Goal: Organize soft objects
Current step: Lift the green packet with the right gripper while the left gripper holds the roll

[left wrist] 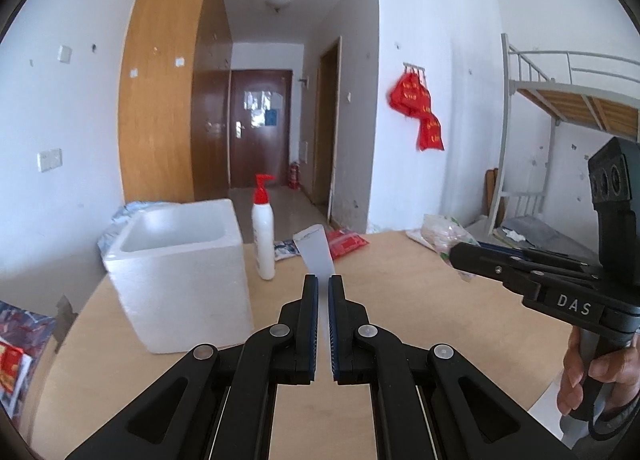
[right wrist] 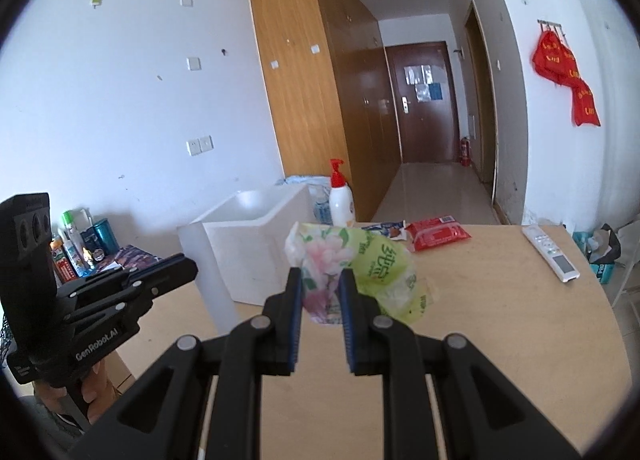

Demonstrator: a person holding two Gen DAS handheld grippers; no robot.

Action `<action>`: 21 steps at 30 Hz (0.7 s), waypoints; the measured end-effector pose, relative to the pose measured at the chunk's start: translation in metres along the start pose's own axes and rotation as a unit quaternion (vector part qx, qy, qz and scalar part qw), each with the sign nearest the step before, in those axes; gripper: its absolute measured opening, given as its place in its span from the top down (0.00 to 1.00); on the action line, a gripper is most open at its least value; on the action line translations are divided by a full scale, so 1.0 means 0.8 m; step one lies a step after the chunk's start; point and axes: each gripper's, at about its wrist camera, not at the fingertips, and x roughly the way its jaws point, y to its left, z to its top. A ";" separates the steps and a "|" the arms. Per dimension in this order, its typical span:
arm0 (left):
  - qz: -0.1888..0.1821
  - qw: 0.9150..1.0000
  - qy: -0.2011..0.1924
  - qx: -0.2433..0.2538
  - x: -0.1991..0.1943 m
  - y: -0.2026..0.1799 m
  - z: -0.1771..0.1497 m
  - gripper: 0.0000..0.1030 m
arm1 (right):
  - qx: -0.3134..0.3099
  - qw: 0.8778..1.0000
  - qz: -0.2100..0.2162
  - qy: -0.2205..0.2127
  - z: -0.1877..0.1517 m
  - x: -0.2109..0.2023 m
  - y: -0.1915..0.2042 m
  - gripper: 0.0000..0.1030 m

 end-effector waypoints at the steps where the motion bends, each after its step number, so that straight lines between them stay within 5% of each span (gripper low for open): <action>1: 0.002 1.000 -0.001 0.001 -0.004 -0.001 -0.001 0.95 | -0.001 1.000 0.001 -0.002 0.000 -0.002 0.002 0.79; 21: 0.061 0.998 -0.001 -0.016 -0.035 0.031 -0.014 0.95 | -0.026 0.998 0.049 -0.003 -0.002 0.008 0.048 0.79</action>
